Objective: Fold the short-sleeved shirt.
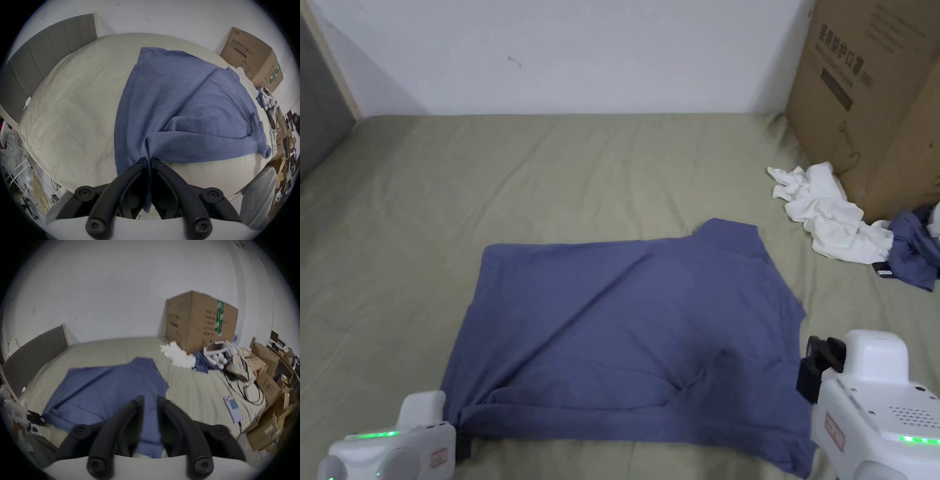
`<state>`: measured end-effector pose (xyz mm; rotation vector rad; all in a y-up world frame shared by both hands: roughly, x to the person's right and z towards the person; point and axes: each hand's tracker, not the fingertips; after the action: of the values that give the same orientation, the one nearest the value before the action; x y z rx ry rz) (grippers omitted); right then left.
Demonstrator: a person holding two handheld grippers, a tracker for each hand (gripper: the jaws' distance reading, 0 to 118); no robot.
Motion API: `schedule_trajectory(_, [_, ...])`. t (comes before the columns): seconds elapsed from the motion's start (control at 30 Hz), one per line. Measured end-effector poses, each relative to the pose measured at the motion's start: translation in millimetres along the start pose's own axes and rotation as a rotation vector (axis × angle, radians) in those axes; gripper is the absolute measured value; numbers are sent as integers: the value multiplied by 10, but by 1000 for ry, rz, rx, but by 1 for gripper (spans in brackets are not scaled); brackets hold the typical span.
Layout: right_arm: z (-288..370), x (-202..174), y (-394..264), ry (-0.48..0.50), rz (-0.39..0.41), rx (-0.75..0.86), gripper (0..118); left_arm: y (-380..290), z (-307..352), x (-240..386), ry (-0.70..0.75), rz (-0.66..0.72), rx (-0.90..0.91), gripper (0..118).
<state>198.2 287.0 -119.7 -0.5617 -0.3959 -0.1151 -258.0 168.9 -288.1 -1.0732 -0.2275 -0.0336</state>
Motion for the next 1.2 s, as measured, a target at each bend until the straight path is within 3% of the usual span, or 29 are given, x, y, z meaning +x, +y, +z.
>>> schedule_trajectory(0.07, [-130,81,-154,4,-8,-116,45,13,62,-21,-13,17,28,9])
schedule_trajectory(0.1, [-215,119,-250,12,-21,-176,71,27,91,-31,-20,23,33,9])
schedule_trajectory(0.17, [-351,168,-436,18,-43,-257,99,68,146,-47,-30,37,51,8])
schedule_trajectory(0.2, [-421,185,-552,22,-44,-287,104,83,166,-54,-40,44,57,8])
schedule_trajectory(0.33, [-670,178,-897,2,-3,-432,104,131,200,-33,-48,50,70,8])
schedule_trajectory(0.4, [-756,180,-1008,9,-16,-455,98,152,177,-30,-50,53,70,8])
schedule_trajectory(0.47, [-825,208,-1092,17,-43,-475,80,155,178,-24,-54,54,71,8])
schedule_trajectory(0.53, [-839,231,-1102,42,-84,-463,58,160,170,-18,-52,50,70,8])
schedule_trajectory(0.57, [-821,244,-1097,68,-99,-455,41,162,164,-18,-51,49,70,8])
schedule_trajectory(0.6, [-805,234,-1081,83,-104,-445,16,164,161,-19,-48,47,69,8])
schedule_trajectory(0.67, [-768,200,-1040,60,-42,-404,11,167,160,-17,-48,48,69,8])
schedule_trajectory(0.7, [-738,194,-1013,96,-29,-399,10,170,160,-19,-48,51,71,8])
schedule_trajectory(0.97, [-590,190,-420,98,-35,-238,10,437,200,-73,-74,93,123,8])
schedule_trajectory(1.2, [-1015,99,137,92,-47,-184,10,1059,105,-1,-76,66,168,8])
